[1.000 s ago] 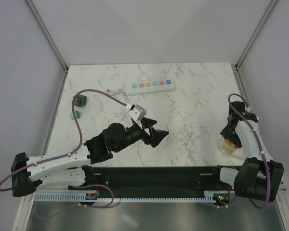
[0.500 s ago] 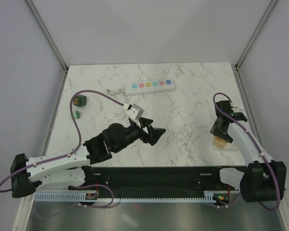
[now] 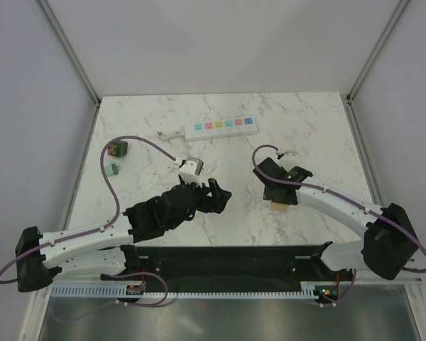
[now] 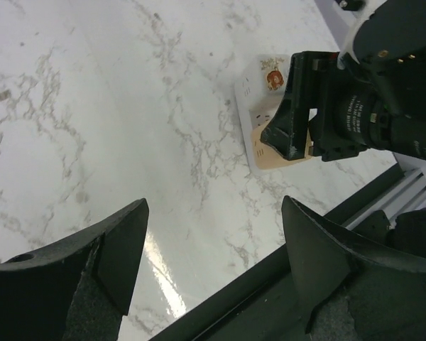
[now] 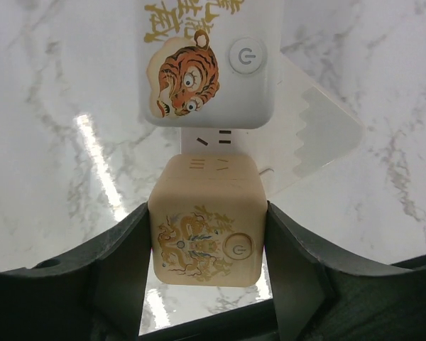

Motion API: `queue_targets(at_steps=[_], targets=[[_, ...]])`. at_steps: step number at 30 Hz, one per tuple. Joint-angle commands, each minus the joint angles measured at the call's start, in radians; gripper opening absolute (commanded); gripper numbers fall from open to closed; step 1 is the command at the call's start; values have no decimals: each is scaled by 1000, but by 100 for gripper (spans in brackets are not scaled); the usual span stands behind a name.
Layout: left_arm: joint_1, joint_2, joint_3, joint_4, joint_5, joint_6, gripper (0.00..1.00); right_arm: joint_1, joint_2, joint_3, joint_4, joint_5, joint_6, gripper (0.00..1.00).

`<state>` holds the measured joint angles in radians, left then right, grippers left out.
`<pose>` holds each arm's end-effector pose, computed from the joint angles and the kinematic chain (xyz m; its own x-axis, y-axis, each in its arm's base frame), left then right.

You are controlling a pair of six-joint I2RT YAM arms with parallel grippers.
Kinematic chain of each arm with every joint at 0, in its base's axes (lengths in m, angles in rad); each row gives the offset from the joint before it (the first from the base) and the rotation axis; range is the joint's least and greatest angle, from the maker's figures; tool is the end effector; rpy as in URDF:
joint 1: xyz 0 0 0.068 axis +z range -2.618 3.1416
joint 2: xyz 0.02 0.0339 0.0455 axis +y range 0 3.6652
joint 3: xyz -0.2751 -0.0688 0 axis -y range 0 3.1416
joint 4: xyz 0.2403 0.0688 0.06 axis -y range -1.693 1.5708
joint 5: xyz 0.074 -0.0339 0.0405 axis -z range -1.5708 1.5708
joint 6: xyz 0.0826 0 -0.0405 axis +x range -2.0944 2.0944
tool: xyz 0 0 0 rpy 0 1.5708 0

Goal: Pull the plug off the socket

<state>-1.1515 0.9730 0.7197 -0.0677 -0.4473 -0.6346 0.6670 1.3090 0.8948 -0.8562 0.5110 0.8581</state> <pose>0.1359 -0.2172 0.2919 -0.4926 -0.2078 -0.8451 0.4525 0.7684 -0.4527 0.2105 0.1143 0.1979 -0.8130 0.1998 -0.5469 0.2893 0.9537 -0.0816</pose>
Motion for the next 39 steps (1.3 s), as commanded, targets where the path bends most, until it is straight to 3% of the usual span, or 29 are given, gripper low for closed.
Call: queue_targets(at_steps=[1,5,11,20,21,25,27,34,39], targets=[[3,-72,-23,-128,-109,-169,82,126,82,61,127,-54,131,2],[3,-169,-45,-269,-165,-244,81,264,166,139,178,-48,131,6],[4,-279,-52,-435,-217,-355,81,307,302,220,273,-114,93,16],[4,-349,-37,-511,-237,-350,84,310,349,286,368,-181,-25,67],[4,-338,-29,-511,-238,-343,84,310,349,296,371,-189,-39,76],[4,-222,24,-514,-246,-292,86,310,351,354,385,-209,-111,86],[3,-174,47,-512,-246,-277,88,310,348,372,390,-201,-145,98],[4,-99,109,-506,-243,-257,88,287,204,377,355,-134,-223,98],[4,-74,96,-469,-231,-220,89,132,38,251,371,-196,-258,98]])
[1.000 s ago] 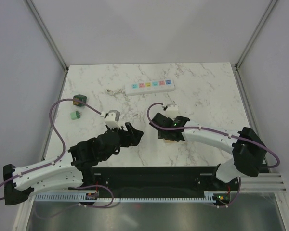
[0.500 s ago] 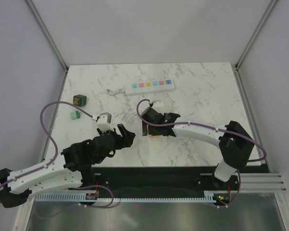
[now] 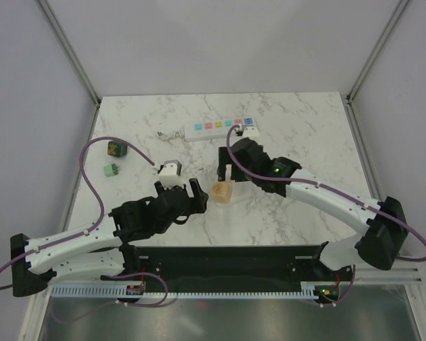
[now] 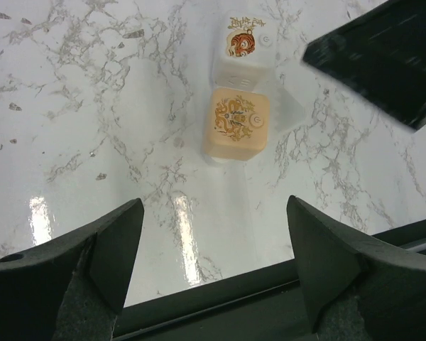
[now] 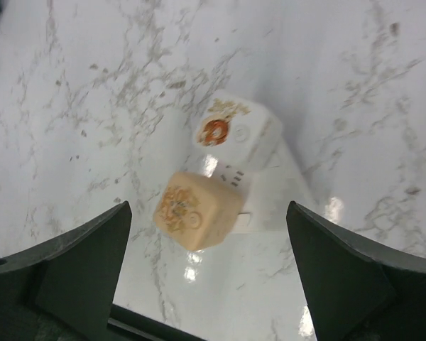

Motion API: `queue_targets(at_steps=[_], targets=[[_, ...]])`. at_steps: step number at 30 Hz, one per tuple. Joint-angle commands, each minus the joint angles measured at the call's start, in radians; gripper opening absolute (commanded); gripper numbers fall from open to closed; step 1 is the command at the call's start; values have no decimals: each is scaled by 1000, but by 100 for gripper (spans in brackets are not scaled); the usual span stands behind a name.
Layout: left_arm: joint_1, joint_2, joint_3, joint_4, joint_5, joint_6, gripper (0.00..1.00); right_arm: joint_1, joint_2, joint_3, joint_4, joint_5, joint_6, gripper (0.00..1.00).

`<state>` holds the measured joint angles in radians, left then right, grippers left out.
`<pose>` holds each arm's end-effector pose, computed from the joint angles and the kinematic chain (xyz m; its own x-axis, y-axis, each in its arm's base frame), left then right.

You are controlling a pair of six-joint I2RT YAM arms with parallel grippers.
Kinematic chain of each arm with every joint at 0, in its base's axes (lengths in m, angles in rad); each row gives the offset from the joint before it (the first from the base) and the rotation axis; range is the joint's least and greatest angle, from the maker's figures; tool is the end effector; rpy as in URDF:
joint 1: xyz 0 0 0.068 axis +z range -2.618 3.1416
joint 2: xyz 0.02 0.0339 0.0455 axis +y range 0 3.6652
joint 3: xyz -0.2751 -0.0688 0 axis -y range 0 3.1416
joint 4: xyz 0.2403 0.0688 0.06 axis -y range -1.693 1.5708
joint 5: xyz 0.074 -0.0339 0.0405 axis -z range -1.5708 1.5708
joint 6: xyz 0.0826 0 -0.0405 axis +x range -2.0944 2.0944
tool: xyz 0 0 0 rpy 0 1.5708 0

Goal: Pull the plug off the socket

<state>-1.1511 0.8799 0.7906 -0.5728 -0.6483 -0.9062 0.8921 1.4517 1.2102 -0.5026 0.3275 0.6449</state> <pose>0.1269 -0.1620 0.2779 -0.5747 -0.2518 -0.7786 0.1321 0.9105 -0.3919 0.2385 0.2534 0.2843 -0.6935 0.0467 -0.7189 -0.2147 0.9392 0.2681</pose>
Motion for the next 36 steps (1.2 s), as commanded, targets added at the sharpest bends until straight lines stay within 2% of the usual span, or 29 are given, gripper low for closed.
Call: queue_targets(at_steps=[1,3,4,5,6,7,9,13,18,20,22,26,36], targets=[[4,25,22,75,-10,67,89,-120,-128,-130,35,-21,-56,98],[17,40,12,131,57,125,93,-206,-203,-208,96,-69,-65,98],[31,65,6,184,102,141,95,-231,-229,-300,128,-96,-83,98],[95,77,7,210,166,148,97,-280,-255,-351,169,-141,-94,98],[138,86,10,234,322,156,97,-300,-307,-400,259,-186,-103,98],[177,111,12,257,387,159,97,-317,-327,-497,309,-276,-106,98],[243,131,15,333,484,182,98,-349,-367,-582,434,-324,-79,98],[261,218,83,338,504,262,98,-363,-386,-791,662,-470,14,98],[261,361,151,284,512,342,98,-378,-379,-972,972,-553,181,95],[263,396,160,281,506,368,97,-380,-357,-1011,1091,-567,229,90],[264,413,173,283,492,383,97,-380,-332,-1026,1113,-556,275,87],[275,461,197,280,496,423,97,-380,-245,-980,1064,-544,262,86],[321,603,243,281,529,451,97,-378,-134,-986,1219,-591,302,83]])
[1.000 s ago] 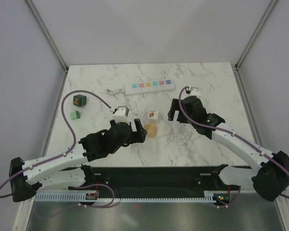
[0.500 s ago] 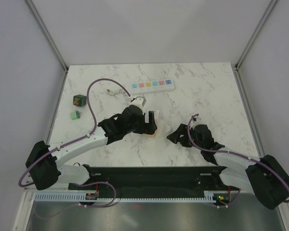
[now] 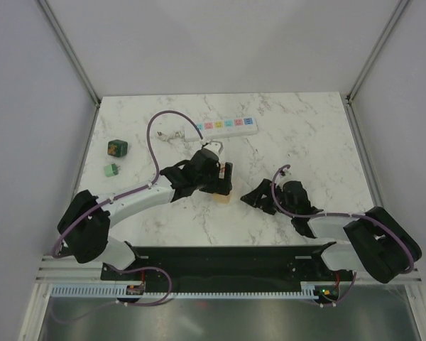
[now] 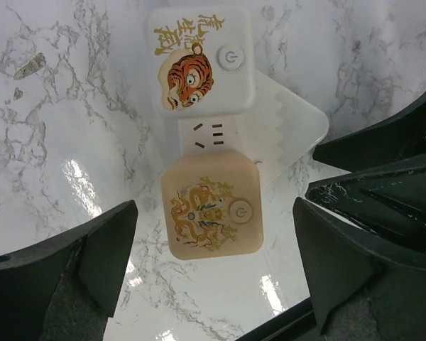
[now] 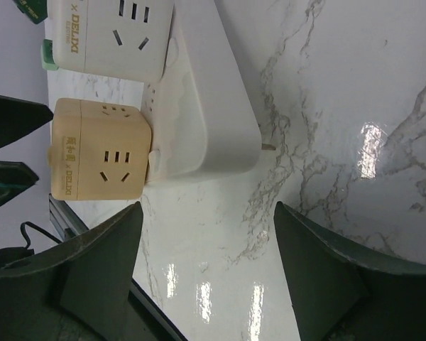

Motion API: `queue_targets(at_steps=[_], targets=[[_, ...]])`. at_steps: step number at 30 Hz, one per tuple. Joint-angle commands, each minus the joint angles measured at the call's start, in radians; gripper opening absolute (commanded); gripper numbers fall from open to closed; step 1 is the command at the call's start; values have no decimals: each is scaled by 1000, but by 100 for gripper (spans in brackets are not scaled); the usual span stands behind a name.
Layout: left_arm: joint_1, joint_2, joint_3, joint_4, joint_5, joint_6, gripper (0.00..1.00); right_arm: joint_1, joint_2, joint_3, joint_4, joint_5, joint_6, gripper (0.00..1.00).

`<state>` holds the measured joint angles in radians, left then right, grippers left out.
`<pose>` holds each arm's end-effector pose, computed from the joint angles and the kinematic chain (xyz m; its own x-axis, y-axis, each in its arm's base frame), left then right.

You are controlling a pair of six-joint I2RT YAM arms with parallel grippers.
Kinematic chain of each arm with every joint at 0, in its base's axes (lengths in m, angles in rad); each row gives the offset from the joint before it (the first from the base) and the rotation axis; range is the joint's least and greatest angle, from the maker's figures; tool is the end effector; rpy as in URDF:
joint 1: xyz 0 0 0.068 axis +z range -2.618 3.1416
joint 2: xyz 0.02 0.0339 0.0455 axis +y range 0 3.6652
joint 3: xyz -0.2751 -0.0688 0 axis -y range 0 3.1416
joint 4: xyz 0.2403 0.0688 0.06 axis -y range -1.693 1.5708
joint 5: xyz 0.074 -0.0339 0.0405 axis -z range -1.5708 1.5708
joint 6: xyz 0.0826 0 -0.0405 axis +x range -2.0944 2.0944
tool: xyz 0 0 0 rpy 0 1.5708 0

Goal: Pull the plug off the socket

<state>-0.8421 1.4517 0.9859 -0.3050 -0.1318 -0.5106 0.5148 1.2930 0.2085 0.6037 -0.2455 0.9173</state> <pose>0.2350 -0.2470 0.2237 -0.7355 0.0965 -0.6706 0.3637 0.8913 -0.2707 0.2047 0.1389 0.1224 -0.7728 0.4477 -0.4498 -0.0848 0.6296 0.7723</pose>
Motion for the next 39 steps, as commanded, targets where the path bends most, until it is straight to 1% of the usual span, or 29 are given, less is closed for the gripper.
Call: queue_targets(at_steps=[1,6,10,17,25,26,27,29,30,32,33,35,39], targets=[[15,44,51,14,14,55,97,-2,35,15,122,-20,32,81],[20,82,57,14,20,53,95,-2,115,20,194,-55,69,77],[21,102,53,18,34,55,94,-2,169,19,293,-93,95,75],[23,125,24,60,98,15,89,-2,203,22,304,-80,97,74],[23,127,10,84,126,-6,84,-2,216,45,277,-49,81,71],[21,130,10,86,127,-8,82,-4,219,49,277,-48,81,71],[21,131,8,89,155,-11,77,-2,223,52,277,-46,83,70],[21,131,0,104,178,-25,72,-4,230,55,283,-41,89,68],[23,130,-4,112,182,-31,67,-2,233,55,292,-40,94,67],[23,127,-16,125,195,-37,63,-4,241,58,301,-40,104,66],[23,124,-19,129,198,-42,59,-2,244,61,309,-40,106,63],[21,121,-27,133,210,-46,56,-2,256,65,312,-35,114,59],[21,110,-47,152,235,-66,47,-2,273,62,350,-28,144,58]])
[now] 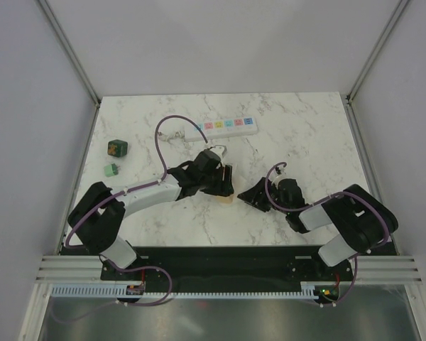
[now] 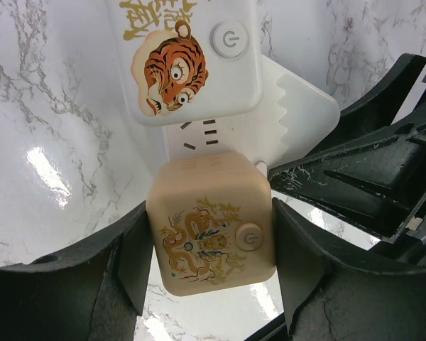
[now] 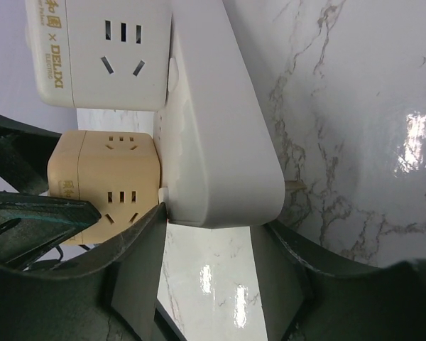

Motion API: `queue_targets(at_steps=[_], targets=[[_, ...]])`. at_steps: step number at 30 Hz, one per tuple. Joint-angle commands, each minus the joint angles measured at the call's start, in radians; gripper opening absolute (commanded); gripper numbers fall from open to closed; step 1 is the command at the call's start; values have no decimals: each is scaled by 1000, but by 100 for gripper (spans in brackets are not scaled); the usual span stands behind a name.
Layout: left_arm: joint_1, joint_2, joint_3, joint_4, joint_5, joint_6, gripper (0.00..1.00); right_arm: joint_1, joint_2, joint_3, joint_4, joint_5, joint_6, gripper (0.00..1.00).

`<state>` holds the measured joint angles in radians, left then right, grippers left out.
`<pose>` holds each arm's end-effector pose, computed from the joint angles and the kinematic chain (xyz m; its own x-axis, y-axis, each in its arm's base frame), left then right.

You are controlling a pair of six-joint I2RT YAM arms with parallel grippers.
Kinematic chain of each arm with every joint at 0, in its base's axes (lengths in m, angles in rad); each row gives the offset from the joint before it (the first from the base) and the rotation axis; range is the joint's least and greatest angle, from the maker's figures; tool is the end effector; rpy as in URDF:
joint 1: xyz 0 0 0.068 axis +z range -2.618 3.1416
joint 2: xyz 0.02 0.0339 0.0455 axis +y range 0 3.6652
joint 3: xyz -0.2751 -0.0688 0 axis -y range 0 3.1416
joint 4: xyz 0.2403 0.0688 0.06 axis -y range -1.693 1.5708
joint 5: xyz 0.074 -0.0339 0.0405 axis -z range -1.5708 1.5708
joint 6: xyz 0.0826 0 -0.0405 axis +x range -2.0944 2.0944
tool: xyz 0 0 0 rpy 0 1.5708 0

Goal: Pull the plug off the socket

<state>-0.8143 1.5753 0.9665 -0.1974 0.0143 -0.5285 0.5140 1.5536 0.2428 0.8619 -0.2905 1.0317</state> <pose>0.2470 -0.2634 0.1874 -0.7978 0.1108 -0.5926 0.3841 0.8511 -0.3580 0.2261 0.1548 0.1053 -0.7911 0.4976 -0.3558 -0.0329 0.5463 0.8370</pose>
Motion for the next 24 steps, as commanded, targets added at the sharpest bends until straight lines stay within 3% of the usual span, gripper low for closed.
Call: queue_targets(at_steps=[1,3,10,16,20,24], targets=[[-6,-15,-31,49,101,-51,44,-2,22,27,104,17,39,57],[-8,-20,-44,64,110,-62,36,-3,40,24,129,16,54,56],[-20,-24,-52,73,133,-76,20,0,66,13,198,30,105,54],[-22,-34,-55,73,130,-80,3,-3,54,-36,269,63,143,61],[-25,-43,-58,75,138,-93,2,-5,56,-48,298,70,160,63],[-36,-63,-61,76,142,-106,2,-3,79,-40,301,77,160,57]])
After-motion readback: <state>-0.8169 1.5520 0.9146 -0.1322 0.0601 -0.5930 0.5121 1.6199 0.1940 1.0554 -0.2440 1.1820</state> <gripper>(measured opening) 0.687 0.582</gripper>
